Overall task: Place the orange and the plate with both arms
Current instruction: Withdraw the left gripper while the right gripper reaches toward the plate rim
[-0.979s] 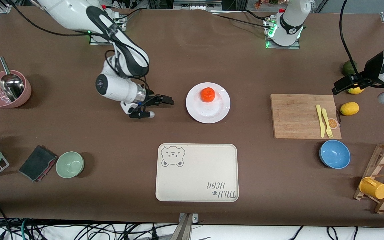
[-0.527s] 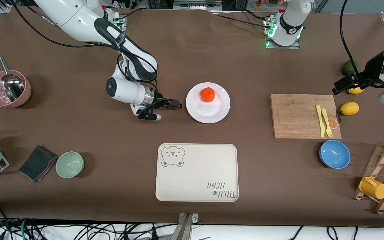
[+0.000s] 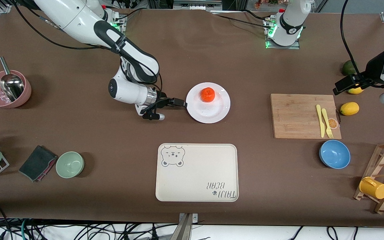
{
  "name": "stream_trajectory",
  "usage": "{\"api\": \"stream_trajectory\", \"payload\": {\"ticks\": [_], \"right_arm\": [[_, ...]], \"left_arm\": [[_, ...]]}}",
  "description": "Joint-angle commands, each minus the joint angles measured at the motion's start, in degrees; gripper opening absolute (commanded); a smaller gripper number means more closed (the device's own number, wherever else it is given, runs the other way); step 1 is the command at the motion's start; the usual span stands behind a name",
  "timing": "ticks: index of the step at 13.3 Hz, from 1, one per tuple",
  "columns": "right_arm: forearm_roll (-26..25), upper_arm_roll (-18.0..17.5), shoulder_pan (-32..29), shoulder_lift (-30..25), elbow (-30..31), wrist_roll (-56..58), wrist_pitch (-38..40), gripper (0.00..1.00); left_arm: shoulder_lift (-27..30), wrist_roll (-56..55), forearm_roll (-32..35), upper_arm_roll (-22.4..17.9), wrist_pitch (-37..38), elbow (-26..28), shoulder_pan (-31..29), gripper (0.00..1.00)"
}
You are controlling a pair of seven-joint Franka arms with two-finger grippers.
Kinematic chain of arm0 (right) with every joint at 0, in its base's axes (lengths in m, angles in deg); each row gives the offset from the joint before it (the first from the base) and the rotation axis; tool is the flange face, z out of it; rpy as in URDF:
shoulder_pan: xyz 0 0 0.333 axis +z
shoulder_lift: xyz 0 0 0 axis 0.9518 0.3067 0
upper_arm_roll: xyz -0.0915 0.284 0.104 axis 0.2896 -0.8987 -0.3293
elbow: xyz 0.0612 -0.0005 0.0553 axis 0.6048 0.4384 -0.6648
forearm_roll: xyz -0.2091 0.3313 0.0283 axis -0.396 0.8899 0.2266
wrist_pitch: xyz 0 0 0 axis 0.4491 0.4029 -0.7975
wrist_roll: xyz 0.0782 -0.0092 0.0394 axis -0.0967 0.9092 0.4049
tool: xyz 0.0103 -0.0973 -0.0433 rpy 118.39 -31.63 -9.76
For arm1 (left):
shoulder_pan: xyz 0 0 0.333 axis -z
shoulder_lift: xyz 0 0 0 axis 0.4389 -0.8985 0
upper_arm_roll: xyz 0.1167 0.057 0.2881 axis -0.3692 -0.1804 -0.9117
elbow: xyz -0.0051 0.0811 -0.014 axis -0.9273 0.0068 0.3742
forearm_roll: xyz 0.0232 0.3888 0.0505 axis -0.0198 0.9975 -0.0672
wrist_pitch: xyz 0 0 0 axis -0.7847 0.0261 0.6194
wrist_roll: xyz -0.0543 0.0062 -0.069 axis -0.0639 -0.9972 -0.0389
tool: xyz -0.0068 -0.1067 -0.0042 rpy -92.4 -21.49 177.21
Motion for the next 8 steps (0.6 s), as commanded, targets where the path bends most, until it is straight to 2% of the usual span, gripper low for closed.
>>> {"api": "stream_trajectory", "payload": {"ticks": [1,3,5,8], "right_arm": [[2.1,-1.5,-3.6,1.2,-2.3,6.3,5.1,1.0],[2.1,-1.4,-5.0,1.3,-3.8,8.9,9.6,1.0],[2.1,-1.4,-6.4,3.8,-6.8,12.5,13.3,1.0],[2.2,-1.4,-6.7,6.2,-8.7,14.6,13.5,1.0]], "left_arm": [[-0.5,0.3,1.3,0.5,1.6,-2.0,-0.3,1.0],[-0.4,0.3,1.3,0.6,2.8,-2.1,-0.3,1.0],[-0.4,0.6,1.3,0.7,2.7,-2.2,-0.2,1.0],[-0.4,0.6,1.3,0.7,1.9,-2.2,-0.2,1.0]]}}
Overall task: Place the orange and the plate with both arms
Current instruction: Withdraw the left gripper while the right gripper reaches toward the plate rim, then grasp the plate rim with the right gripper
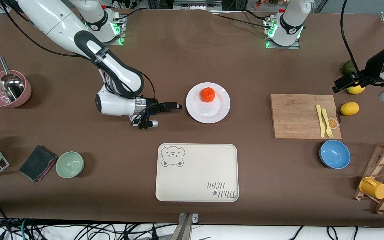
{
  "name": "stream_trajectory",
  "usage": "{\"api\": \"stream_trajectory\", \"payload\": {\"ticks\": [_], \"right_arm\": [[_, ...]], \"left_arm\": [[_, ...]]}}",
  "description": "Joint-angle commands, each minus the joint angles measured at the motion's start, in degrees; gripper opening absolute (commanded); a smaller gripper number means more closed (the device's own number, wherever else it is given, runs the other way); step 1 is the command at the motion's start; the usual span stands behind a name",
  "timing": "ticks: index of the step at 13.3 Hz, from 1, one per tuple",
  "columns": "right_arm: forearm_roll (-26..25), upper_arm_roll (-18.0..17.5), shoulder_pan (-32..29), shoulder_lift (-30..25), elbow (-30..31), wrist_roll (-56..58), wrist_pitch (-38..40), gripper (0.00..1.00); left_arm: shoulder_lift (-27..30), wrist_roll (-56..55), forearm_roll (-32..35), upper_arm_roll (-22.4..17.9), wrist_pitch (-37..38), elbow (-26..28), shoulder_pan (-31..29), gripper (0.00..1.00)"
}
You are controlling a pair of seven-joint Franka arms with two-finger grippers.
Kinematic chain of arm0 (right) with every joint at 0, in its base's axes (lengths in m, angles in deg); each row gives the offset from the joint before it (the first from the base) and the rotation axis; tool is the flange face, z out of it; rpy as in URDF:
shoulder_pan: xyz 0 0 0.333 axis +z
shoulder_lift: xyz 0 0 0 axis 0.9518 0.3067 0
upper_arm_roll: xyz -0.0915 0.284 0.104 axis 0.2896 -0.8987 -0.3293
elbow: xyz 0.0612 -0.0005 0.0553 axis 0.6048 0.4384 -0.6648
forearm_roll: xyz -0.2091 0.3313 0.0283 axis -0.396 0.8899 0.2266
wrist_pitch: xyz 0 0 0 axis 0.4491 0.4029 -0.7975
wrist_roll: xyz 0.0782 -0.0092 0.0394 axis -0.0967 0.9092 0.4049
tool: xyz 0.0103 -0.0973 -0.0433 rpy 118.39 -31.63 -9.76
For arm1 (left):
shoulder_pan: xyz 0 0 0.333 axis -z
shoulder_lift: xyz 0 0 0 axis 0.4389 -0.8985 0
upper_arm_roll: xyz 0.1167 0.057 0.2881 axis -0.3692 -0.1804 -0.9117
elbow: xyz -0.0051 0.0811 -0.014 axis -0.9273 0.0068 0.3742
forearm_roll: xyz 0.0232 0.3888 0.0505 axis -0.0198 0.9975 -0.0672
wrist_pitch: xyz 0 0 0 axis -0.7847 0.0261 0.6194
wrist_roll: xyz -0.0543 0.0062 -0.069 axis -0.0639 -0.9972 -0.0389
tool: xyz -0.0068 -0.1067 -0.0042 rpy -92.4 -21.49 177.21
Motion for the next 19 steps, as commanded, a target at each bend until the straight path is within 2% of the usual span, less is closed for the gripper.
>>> {"api": "stream_trajectory", "payload": {"ticks": [1,5,9,13,19], "right_arm": [[1.0,-1.4,-0.7,3.1,-2.4,3.4,0.4,1.0],[1.7,-1.5,0.0,4.7,-2.2,4.4,-0.6,1.0],[3.7,-1.4,1.8,5.3,-2.3,4.5,-1.4,1.0],[4.1,-1.4,4.0,5.7,-2.1,4.5,-5.1,1.0],[4.2,-1.4,5.5,5.9,-1.8,4.5,-6.7,0.99]], "left_arm": [[-0.4,0.6,1.3,0.4,0.4,-1.6,-0.2,1.0],[0.5,0.6,1.4,0.5,-2.0,0.1,-0.3,1.0],[4.5,0.6,1.3,0.8,-5.7,6.0,-0.3,1.0],[3.9,0.6,0.4,0.3,-7.0,5.7,-1.3,1.0],[3.6,0.6,0.4,0.3,-7.0,5.6,-1.3,1.0]]}}
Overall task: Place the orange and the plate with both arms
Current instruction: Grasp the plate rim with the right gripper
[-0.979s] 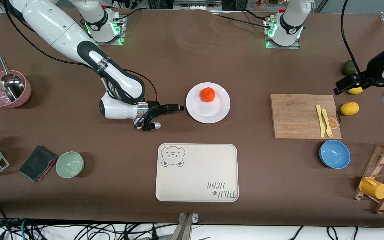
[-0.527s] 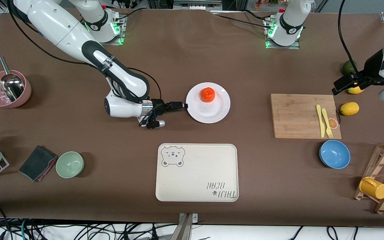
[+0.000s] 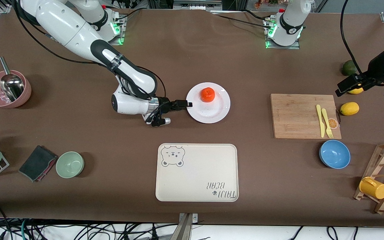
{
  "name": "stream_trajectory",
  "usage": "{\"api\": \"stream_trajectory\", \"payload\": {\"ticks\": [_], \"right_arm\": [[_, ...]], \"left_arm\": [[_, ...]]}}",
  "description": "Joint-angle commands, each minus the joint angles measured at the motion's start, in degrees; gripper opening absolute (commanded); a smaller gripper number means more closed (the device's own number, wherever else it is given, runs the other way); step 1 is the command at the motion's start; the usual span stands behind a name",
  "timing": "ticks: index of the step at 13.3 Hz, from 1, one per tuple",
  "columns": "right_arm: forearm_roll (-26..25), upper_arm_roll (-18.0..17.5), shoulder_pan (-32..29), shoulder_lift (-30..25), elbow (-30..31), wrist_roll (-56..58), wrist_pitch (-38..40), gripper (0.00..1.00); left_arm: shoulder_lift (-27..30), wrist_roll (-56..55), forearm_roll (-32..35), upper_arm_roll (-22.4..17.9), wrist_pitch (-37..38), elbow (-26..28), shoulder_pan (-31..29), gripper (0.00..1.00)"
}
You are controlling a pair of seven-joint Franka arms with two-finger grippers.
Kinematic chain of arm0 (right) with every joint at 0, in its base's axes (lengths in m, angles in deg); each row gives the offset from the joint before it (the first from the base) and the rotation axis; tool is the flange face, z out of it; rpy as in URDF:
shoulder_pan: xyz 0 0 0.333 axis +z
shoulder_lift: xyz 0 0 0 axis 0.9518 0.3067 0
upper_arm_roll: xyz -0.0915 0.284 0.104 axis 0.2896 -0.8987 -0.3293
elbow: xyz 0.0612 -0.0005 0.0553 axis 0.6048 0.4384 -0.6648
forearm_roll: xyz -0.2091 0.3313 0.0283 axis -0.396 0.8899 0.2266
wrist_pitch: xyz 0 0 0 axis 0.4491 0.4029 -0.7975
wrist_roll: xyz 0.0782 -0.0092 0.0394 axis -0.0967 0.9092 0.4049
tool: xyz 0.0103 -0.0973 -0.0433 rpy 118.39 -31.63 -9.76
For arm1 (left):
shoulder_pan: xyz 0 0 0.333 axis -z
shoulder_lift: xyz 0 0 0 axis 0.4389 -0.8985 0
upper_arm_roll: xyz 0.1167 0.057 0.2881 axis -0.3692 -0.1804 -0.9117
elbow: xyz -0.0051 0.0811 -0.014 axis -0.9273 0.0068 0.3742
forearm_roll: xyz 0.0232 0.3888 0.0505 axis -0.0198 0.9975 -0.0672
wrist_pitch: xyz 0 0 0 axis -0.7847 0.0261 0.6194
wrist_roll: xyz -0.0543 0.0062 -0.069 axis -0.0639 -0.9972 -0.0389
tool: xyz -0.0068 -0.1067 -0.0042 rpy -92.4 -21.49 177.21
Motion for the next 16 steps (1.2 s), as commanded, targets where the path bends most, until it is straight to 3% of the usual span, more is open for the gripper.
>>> {"api": "stream_trajectory", "payload": {"ticks": [1,3,5,8,10,14,16], "right_arm": [[1.8,-0.6,1.1,0.8,-0.5,1.3,-2.2,0.99],[2.2,-0.6,1.6,0.8,-0.5,1.4,-2.7,0.96],[2.2,-0.6,1.9,0.8,-0.5,1.5,-2.9,0.82],[2.2,-0.6,1.8,1.7,-0.7,4.5,-3.2,0.44],[2.2,-0.6,1.9,2.5,-0.8,6.1,-4.3,0.28],[2.1,-0.6,2.2,2.7,-0.9,6.9,-5.0,0.04],[2.1,-0.6,2.2,2.7,-0.9,6.9,-5.2,0.01]], "left_arm": [[1.3,0.7,0.5,0.4,-0.9,1.5,-0.5,1.0],[1.3,4.9,0.9,0.4,-0.9,1.5,-0.5,1.0],[1.3,6.4,1.1,0.4,-0.9,1.5,-0.5,1.0],[1.3,6.5,1.4,0.6,-1.0,1.4,-0.4,1.0],[1.3,8.1,1.5,0.6,-1.1,1.4,-0.4,1.0],[1.3,13.7,1.3,0.4,-2.0,1.5,-0.7,1.0],[1.3,13.4,1.2,0.4,-1.6,1.4,-0.7,1.0]]}}
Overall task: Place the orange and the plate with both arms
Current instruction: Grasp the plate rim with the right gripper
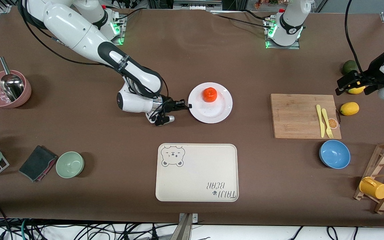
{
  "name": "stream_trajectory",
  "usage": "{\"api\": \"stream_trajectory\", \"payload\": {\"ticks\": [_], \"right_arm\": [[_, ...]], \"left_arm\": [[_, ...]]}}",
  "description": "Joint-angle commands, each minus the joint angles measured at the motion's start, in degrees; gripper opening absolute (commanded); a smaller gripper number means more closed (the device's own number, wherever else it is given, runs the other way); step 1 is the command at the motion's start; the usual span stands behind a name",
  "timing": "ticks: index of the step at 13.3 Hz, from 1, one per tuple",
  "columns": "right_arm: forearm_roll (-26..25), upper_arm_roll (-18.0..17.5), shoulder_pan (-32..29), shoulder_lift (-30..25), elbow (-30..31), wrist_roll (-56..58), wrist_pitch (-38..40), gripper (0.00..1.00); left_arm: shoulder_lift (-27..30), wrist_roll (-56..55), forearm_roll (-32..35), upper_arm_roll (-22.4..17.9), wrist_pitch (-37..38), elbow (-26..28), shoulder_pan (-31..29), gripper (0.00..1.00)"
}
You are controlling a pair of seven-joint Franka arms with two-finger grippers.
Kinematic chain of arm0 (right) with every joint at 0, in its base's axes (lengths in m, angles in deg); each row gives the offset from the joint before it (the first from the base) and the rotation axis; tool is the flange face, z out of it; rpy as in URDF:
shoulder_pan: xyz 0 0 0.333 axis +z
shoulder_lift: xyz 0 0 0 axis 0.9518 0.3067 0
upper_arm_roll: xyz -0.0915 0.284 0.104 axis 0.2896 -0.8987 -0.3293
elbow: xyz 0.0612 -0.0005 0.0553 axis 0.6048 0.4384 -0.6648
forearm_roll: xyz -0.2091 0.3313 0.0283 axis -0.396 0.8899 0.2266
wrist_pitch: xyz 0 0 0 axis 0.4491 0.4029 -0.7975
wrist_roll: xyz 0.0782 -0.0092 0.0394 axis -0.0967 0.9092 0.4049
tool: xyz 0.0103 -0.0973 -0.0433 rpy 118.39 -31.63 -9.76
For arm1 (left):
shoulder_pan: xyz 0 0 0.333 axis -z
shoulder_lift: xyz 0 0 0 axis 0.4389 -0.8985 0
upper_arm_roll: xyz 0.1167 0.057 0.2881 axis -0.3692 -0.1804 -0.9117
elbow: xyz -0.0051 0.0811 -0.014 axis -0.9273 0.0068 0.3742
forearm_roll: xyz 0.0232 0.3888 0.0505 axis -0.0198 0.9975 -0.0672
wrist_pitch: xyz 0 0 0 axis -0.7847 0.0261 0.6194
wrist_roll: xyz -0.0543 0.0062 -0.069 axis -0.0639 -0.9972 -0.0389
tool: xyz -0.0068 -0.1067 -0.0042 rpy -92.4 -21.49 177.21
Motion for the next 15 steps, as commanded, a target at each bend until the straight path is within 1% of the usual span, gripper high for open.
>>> {"api": "stream_trajectory", "payload": {"ticks": [1,4,7,9,10,12,15], "right_arm": [[1.3,-0.5,0.2,0.7,-0.8,1.4,-1.2,0.0],[1.2,-0.5,0.5,0.8,-0.9,1.4,-1.2,0.0],[1.4,-0.4,0.0,0.7,-0.9,4.2,-1.5,0.0],[1.7,-0.5,-0.6,0.7,-1.0,7.1,-1.8,0.0],[2.0,-0.5,-0.9,0.8,-1.1,7.9,-2.1,0.0],[3.2,-0.5,-1.2,0.6,-1.7,8.0,-2.4,0.0],[7.2,-0.5,-1.1,0.6,-4.0,7.9,-2.5,0.0]], "left_arm": [[1.3,1.4,1.1,0.3,-0.4,1.3,-0.7,1.0],[1.3,1.4,1.2,0.3,-0.4,1.3,-0.8,1.0],[1.3,1.6,1.6,0.3,-0.3,1.4,-0.8,1.0],[1.3,1.6,4.3,0.7,-0.3,1.4,-0.8,1.0],[1.3,1.5,4.3,0.7,-0.1,1.4,-0.7,1.0],[1.3,1.5,4.3,0.7,0.0,1.4,-0.8,1.0],[1.3,1.4,4.3,0.6,0.0,1.4,-0.8,1.0]]}}
